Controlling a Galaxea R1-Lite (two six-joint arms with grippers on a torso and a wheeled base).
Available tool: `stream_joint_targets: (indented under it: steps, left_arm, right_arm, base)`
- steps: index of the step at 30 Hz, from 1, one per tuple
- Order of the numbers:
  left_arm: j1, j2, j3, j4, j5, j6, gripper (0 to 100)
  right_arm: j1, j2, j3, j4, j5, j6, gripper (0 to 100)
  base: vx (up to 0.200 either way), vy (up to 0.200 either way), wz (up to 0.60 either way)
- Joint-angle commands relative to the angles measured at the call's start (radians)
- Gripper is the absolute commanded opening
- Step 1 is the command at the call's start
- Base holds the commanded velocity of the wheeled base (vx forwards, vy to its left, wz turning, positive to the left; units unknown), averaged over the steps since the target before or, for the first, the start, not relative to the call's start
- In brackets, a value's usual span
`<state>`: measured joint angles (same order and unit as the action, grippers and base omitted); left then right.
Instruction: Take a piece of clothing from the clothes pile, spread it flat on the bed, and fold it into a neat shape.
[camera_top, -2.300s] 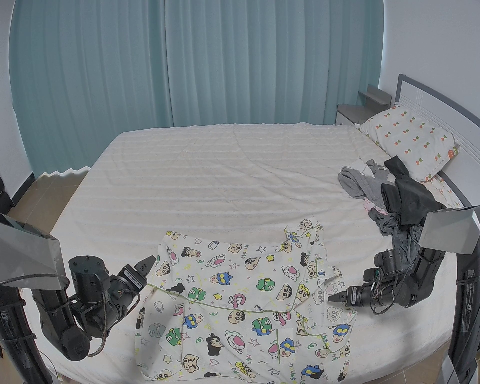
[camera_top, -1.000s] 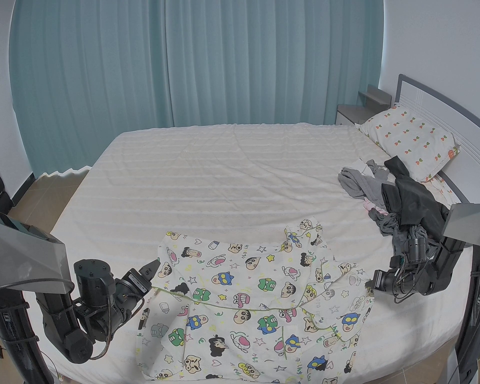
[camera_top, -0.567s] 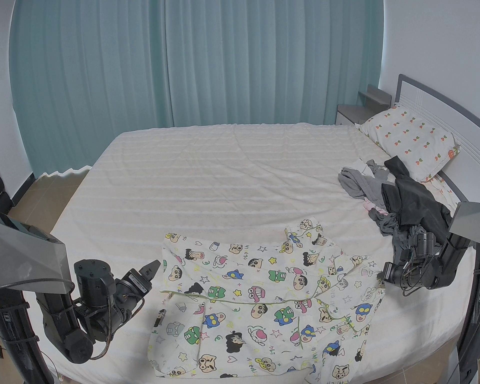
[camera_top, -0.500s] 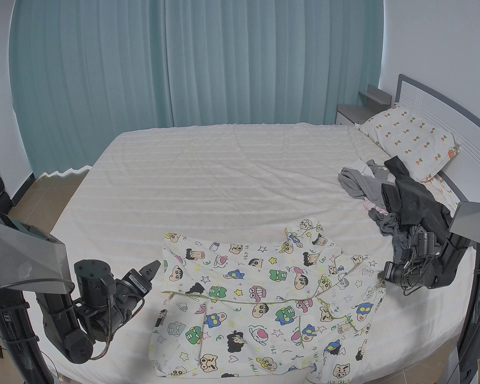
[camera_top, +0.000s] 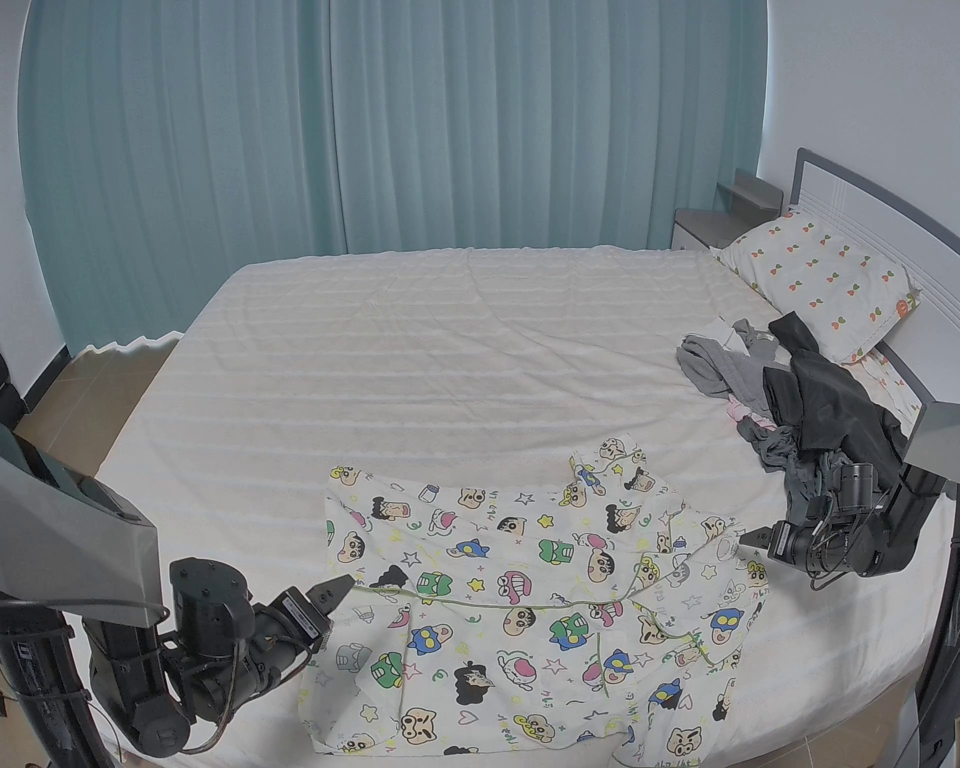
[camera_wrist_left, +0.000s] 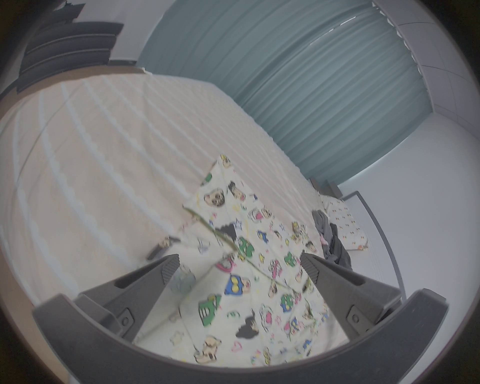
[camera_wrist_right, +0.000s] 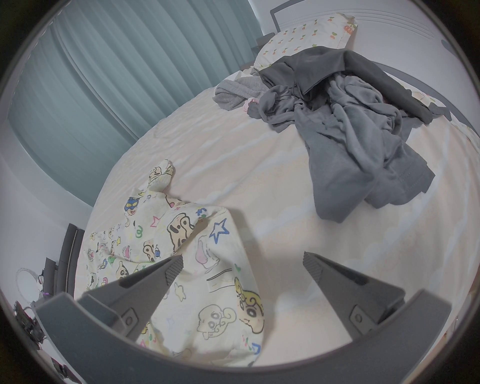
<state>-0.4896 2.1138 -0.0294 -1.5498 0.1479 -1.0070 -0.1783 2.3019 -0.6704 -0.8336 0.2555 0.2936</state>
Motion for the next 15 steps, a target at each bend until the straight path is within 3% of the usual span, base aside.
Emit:
stream_joint_targets:
  steps: [1,8,15]
  left_arm:
    - [-0.060,0.048,0.029,0.027,-0.008,-0.024,100]
    - [-0.158,0.140,0.029,0.097,-0.011,-0.025,100]
    - [-0.210,0.232,0.011,0.089,0.001,-0.005,100]
  right_arm:
    - [-0.007,-0.075,0.069,-0.033,0.030,0.001,100]
    - [0.002,-0.104,0.218,-0.226,0.037,0.001,100]
    - [0.002,-0.085,0.246,-0.288,0.044,0.007,100]
  base:
    - [0.000,0.000,0.00]
    - [0.000,0.000,0.00]
    - [0.000,0.000,0.00]
